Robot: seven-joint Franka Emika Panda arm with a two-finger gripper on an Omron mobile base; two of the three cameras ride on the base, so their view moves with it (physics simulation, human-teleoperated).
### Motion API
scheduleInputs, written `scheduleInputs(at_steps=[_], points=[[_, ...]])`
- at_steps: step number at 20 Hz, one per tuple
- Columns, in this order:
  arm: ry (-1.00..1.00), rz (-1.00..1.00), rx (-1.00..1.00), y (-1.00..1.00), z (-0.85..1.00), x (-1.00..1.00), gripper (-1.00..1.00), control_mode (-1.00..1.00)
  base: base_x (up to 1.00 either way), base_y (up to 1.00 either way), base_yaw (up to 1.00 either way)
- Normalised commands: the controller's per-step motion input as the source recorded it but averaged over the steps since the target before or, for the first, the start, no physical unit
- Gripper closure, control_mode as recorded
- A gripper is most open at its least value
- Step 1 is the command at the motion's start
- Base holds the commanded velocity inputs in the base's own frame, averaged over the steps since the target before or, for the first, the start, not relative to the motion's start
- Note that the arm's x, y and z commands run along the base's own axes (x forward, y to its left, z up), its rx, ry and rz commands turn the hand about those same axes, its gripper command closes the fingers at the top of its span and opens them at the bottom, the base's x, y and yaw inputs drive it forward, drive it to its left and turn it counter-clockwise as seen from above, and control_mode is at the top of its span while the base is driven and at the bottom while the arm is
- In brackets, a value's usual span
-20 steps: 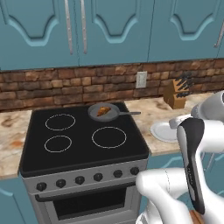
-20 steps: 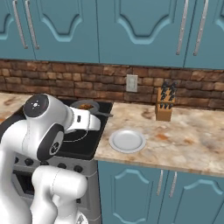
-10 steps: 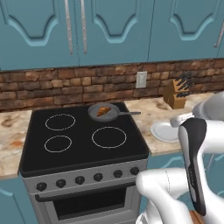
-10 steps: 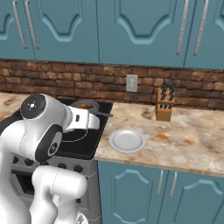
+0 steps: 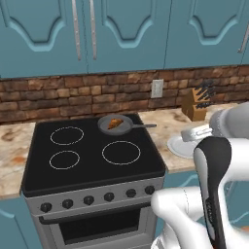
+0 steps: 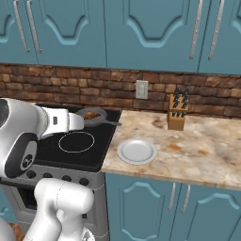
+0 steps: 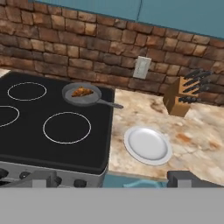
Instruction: Pick the croissant and place it on the pan. Then turn on the stove to warm the croissant.
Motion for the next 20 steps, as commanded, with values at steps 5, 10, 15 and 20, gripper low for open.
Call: scheduleInputs(at_steps=[5, 10, 15, 20], points=[[-0.17, 0.0, -0.12, 0.62, -0.31, -0.39, -1.0, -1.0, 0.0, 0.0, 0.0], [-0.16, 0.0, -0.06, 0.47, -0.45, -0.39, -1.0, -1.0, 0.0, 0.0, 0.0], [-0.15, 0.0, -0.03, 0.47, -0.6, -0.35, -1.0, -1.0, 0.0, 0.0, 0.0], [-0.16, 0.0, -0.01, 0.29, -0.77, -0.37, -1.0, -1.0, 0.0, 0.0, 0.0]])
